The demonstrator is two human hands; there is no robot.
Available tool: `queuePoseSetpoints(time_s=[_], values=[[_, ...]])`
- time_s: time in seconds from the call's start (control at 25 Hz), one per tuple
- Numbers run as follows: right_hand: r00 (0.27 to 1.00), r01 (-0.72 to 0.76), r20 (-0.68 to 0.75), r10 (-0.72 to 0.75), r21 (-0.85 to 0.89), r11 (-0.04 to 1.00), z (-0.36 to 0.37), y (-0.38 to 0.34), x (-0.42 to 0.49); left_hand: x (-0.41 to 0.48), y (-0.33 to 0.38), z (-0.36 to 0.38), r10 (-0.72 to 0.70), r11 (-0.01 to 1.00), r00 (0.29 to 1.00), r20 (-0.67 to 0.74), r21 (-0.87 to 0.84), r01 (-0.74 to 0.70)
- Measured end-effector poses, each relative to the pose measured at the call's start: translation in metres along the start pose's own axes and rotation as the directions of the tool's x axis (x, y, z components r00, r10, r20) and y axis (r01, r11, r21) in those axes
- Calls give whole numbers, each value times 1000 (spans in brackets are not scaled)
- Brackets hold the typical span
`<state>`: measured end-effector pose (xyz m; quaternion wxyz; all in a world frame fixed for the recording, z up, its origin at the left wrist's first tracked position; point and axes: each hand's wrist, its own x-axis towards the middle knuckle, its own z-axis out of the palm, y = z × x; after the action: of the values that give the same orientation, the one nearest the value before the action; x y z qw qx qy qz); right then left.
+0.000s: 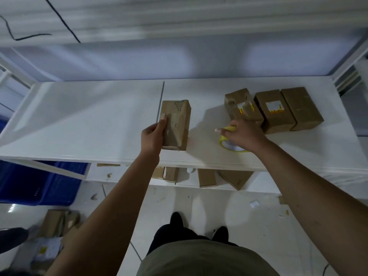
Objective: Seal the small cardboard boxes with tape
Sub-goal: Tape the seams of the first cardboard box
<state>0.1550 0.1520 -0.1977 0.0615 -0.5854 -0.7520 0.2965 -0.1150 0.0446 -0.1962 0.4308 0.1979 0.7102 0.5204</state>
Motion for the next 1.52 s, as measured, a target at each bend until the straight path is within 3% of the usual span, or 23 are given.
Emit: queuePoseSetpoints(time_s=[0.2,0.36,0.52,0.72,0.8,0.96,1.0,1.08,1.16,1.28,1.52], values=[[995,63,-68,-67,-56,996,12,-30,11,30,4,-19,-5,985,999,-45,174,13],[994,105,-6,-111,-286,952,25,-54,19,48,-1,-28,14,963,999,-40,270,-2],[990,53,-89,-112,-492,869,38,-71,18,59,-10,-29,4,952,1000,-29,305,5],[964,107,-162,-208,-480,871,56,-77,3,58,-22,-23,8,960,999,-52,278,7],[928,157,-216,-303,-511,845,61,-75,-1,56,-26,-20,1,968,997,-76,250,18],[716,388,-394,-577,-463,797,69,-83,-12,55,-29,-16,1,972,996,-92,235,21],[714,414,-391,-581,-433,801,76,-89,-17,54,-29,-16,1,972,996,-92,233,20],[845,328,-288,-450,-386,863,95,-100,-27,55,-30,-16,5,971,996,-94,240,18],[966,118,-174,-193,-368,922,112,-106,-29,55,-32,-18,1,970,996,-92,243,22],[987,-84,-157,40,-287,954,121,-111,-21,57,-33,-19,9,968,997,-82,251,12],[976,-219,-2,219,40,975,124,-112,-17,64,-33,-17,-12,966,997,-81,255,32]])
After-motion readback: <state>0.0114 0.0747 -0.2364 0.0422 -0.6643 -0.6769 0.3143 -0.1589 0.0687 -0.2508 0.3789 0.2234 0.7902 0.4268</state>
